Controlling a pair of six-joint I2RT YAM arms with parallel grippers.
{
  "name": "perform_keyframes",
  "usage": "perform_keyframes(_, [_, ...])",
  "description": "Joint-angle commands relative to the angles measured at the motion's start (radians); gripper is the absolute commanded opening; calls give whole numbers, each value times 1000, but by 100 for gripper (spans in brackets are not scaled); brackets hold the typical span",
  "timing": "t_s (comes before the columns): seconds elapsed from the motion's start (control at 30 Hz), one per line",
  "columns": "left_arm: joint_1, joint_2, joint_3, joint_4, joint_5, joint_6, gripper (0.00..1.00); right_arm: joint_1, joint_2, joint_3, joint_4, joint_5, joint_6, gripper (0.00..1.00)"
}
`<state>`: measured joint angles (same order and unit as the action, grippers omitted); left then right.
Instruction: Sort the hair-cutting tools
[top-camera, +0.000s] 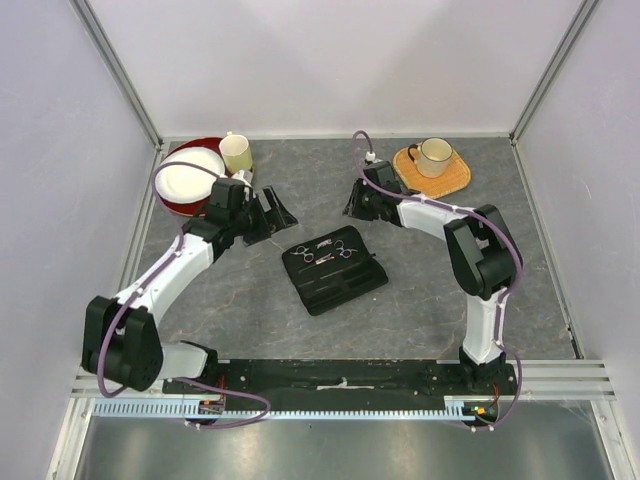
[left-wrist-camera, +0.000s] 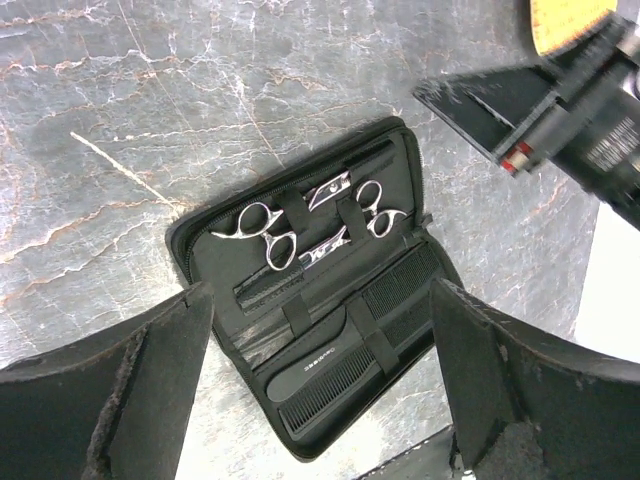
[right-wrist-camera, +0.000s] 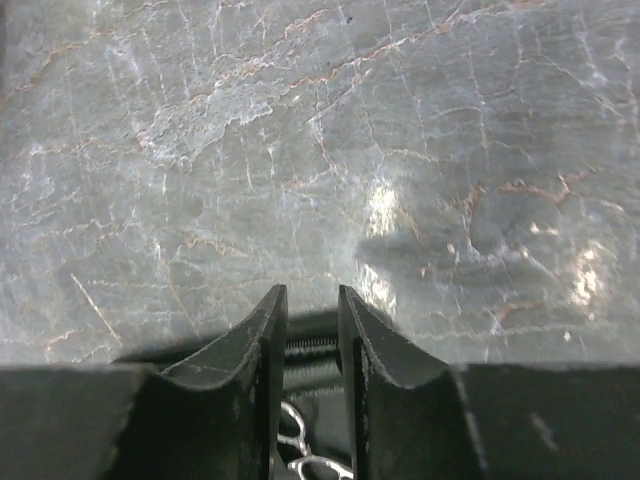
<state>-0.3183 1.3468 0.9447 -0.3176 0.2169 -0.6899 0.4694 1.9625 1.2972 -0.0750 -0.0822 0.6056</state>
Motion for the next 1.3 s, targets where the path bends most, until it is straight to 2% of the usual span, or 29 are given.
perform_keyframes(0.0, [1, -67, -38, 61, 38, 92, 90, 9, 85, 92, 17, -30, 0, 30])
perform_keyframes(0.1, [-1, -77, -75, 38, 105, 104, 88, 11, 124, 108, 12, -50, 11, 26])
perform_keyframes(0.2, [-5, -90, -115, 34, 183, 125, 86, 11, 121, 94, 0, -56, 5, 25])
perform_keyframes(0.33, [-34, -110, -142, -1, 187, 138, 86, 11, 95, 51, -48, -68, -26, 25])
perform_keyframes(0.43, [-42, -121, -135, -95, 99, 121, 85, 6, 44, -34, -77, -50, -23, 25])
perform_keyframes(0.47, [-42, -121, -127, -166, 20, 101, 85, 3, 27, -80, -81, -41, -18, 24])
perform_keyframes(0.57, [-41, -117, -104, -306, -104, 52, 83, -2, -52, -171, -104, -25, -7, 24])
perform_keyframes(0.67, [-41, -109, -104, -351, -145, 30, 83, -2, -138, -251, -120, -37, -16, 24])
perform_keyframes(0.83, [-41, -103, -100, -366, -168, -9, 82, 26, -264, -395, -68, -190, -85, 25])
perform_keyframes(0.87, [-39, -100, -90, -386, -216, -28, 79, 49, -284, -410, -51, -209, -99, 26])
perform_keyframes(0.97, [-41, -113, -58, -498, -391, -115, 77, 99, -312, -466, -43, -218, -107, 26])
perform_keyframes(1.07, [-38, -139, -57, -543, -477, -154, 77, 133, -347, -513, -20, -191, -75, 27])
perform_keyframes(1.2, [-38, -173, -53, -607, -533, -195, 77, 143, -396, -516, -49, -47, -50, 27])
perform_keyframes(1.27, [-38, -175, -53, -661, -563, -229, 71, 143, -393, -486, -72, -12, -53, 28])
